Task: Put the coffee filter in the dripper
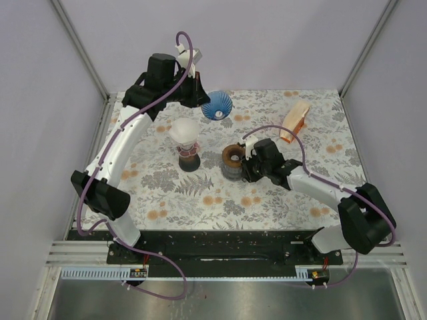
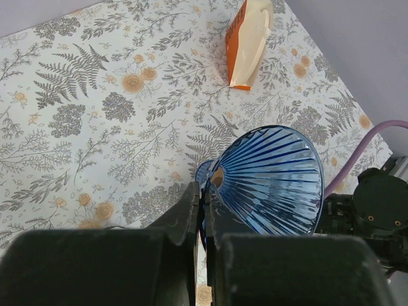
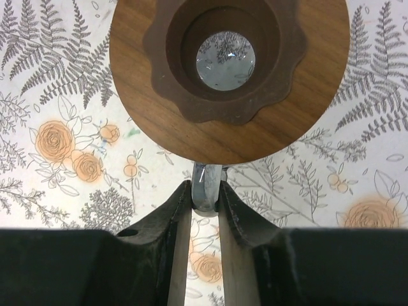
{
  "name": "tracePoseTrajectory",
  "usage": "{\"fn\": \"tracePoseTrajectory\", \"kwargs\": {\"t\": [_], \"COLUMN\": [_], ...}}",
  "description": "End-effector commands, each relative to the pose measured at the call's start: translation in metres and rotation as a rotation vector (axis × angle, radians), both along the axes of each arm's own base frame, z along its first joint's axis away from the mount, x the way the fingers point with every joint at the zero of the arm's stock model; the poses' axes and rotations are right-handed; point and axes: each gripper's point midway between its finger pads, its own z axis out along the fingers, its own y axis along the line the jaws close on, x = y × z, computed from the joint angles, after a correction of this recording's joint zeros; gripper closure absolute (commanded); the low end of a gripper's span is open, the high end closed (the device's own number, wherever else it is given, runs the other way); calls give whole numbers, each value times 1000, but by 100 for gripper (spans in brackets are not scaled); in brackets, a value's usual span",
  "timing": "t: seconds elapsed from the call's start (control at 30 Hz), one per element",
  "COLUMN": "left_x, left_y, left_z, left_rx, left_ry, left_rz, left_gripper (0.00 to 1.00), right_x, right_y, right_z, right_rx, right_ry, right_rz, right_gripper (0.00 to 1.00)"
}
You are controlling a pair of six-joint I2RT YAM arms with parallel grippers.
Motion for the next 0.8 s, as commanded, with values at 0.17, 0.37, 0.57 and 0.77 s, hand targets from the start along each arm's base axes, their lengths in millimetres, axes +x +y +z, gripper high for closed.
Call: {"fn": "tracePoseTrajectory", "kwargs": {"t": [0.17,0.37,0.57,0.77], "left_x": [-5,-11,-21,-28], "left_y": [-7,-15,-25,-31], "left_z": [10,-6,-10,-15], "left_rx": [-74,-72,-67,-62], "left_ry": [-13,36,39,48], "left_rz": [-29,-54,-83,-105], "left_gripper": [100,100,100,100], "right_x": [-14,-25,-37,-42], "right_y": [-5,-16,-28,-28], "right_z": [21,17,14,25], "right_rx": [-33,-59,-70,-49], "right_ry": [-17,30,54,43], "right_rz": [-78,-138,-188,-166], "right_gripper": [77,75,68,34]}}
